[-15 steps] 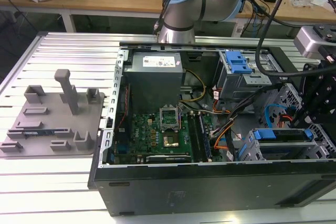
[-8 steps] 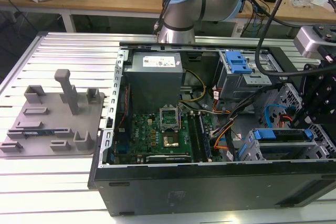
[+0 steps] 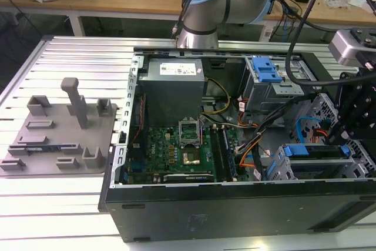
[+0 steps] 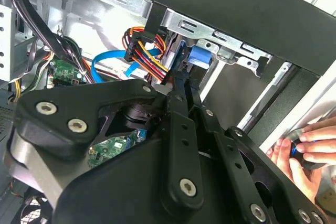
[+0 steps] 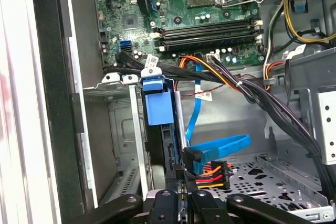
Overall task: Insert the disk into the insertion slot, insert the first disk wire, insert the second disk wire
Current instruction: 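Insert the first disk wire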
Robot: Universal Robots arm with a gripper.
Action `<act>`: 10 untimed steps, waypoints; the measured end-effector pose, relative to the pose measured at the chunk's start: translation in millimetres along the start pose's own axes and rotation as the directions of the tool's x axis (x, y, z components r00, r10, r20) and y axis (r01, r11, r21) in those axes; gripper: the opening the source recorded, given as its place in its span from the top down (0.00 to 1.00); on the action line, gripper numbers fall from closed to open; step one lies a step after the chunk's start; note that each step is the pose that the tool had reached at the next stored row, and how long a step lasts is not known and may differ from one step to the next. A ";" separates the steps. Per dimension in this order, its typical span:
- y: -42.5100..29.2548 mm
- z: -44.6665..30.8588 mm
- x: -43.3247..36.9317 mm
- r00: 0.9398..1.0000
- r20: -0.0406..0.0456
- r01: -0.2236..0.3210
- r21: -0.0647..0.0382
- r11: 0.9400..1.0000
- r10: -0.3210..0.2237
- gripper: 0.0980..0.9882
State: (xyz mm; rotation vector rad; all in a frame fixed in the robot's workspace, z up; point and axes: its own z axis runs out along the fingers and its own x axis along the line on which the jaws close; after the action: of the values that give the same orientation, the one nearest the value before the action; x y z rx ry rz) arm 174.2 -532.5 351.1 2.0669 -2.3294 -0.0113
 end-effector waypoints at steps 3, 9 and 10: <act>0.0 0.4 0.0 1.000 -0.004 0.008 0.000 1.000 -0.008 0.93; 0.0 1.3 0.0 1.000 -0.005 0.008 0.000 1.000 -0.008 0.93; 0.0 1.5 0.0 1.000 -0.005 0.007 0.000 1.000 -0.007 0.93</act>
State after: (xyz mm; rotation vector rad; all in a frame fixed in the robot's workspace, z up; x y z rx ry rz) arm 174.2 -532.5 349.6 2.0732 -2.3190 -0.0064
